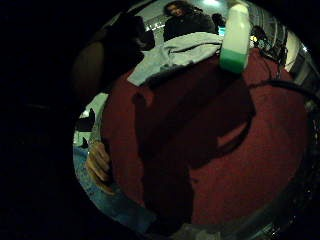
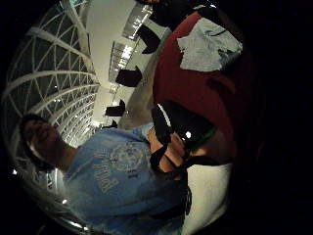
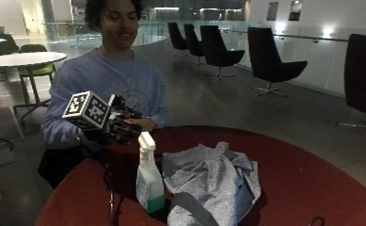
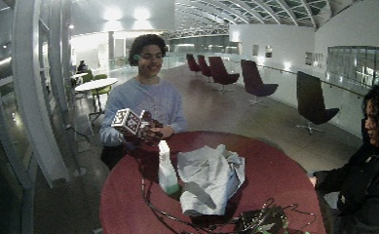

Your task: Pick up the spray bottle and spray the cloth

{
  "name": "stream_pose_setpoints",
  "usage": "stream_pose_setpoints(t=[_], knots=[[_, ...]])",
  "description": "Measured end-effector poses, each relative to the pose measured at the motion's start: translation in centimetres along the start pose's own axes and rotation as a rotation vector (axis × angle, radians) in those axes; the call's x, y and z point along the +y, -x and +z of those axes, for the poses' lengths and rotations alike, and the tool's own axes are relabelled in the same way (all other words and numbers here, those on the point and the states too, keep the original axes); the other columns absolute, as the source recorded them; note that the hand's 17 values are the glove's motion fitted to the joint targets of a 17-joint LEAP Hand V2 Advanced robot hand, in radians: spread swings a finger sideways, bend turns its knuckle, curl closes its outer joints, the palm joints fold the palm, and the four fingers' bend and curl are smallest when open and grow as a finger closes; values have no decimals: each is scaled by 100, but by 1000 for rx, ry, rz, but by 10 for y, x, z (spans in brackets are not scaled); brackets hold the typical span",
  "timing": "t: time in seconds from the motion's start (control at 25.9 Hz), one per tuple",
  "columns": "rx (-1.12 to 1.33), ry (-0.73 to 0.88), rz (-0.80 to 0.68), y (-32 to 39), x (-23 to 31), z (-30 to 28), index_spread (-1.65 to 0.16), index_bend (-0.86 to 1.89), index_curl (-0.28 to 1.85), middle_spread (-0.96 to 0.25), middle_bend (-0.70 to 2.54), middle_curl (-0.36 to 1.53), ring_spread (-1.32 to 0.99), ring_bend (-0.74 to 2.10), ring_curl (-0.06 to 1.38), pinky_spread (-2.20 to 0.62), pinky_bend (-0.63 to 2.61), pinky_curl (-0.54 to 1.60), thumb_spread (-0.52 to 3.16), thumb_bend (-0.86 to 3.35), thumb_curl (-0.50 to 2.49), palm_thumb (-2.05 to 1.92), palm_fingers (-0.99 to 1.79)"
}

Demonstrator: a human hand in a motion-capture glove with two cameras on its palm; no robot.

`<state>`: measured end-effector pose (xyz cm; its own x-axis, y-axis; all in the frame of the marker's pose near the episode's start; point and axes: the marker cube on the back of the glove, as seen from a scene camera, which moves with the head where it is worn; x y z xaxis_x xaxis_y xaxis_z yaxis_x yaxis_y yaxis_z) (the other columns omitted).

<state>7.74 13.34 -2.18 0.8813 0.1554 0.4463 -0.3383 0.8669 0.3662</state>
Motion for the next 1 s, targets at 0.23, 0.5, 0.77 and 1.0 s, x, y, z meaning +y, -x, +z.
stream_pose_setpoints(t=[0.23,0.5,0.77,1.0], knots=[[-276,-175,56,-13,-10,-9,-38,11,23,2,25,32,8,36,28,24,32,32,116,5,28,59,50],[-427,-274,165,-30,-9,-16,-38,11,22,2,27,34,8,37,29,25,33,33,117,5,31,68,53],[-387,-314,253,-56,-27,-17,-37,12,22,1,27,35,8,38,30,26,32,34,117,3,34,70,53],[-326,-344,336,-96,-66,-23,-37,8,20,2,27,36,8,39,30,26,36,35,114,-2,34,67,50]])
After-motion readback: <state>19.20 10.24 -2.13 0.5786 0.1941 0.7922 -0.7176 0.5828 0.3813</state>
